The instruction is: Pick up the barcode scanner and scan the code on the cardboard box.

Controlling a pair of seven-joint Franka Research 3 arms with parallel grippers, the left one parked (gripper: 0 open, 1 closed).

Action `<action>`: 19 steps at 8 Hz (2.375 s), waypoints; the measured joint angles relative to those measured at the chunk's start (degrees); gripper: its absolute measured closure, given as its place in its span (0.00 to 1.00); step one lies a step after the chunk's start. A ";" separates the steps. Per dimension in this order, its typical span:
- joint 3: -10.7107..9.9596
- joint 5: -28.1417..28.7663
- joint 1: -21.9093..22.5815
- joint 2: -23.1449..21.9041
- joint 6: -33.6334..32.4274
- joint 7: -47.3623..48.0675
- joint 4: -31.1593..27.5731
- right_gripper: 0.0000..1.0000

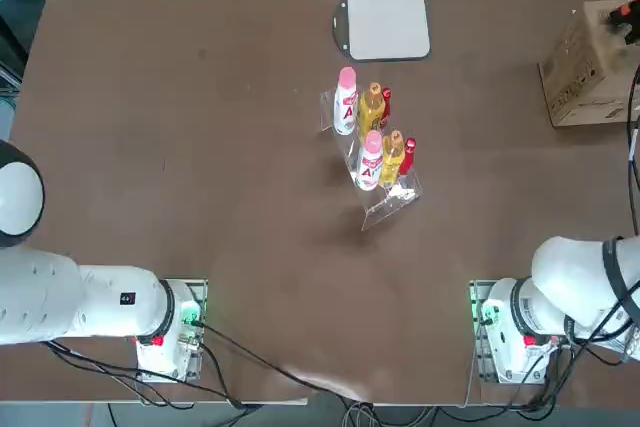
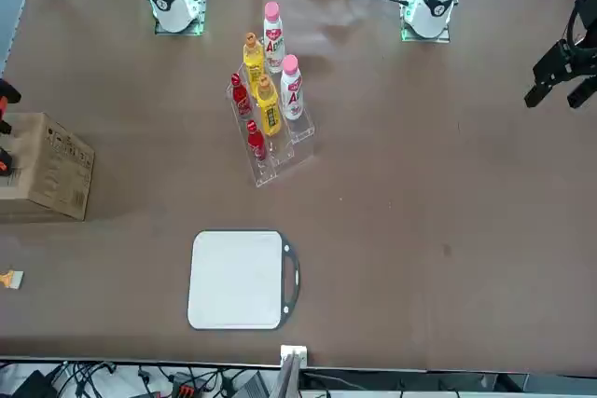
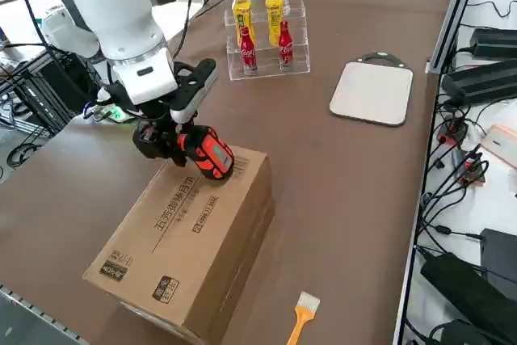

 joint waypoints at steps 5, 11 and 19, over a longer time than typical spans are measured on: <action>0.68 0.00 0.28 0.42 -0.06 0.00 1.36 0.57; 1.46 0.12 1.72 -0.04 -2.56 1.33 2.12 0.57; 2.53 0.14 32.35 -1.59 7.39 40.17 -13.17 0.57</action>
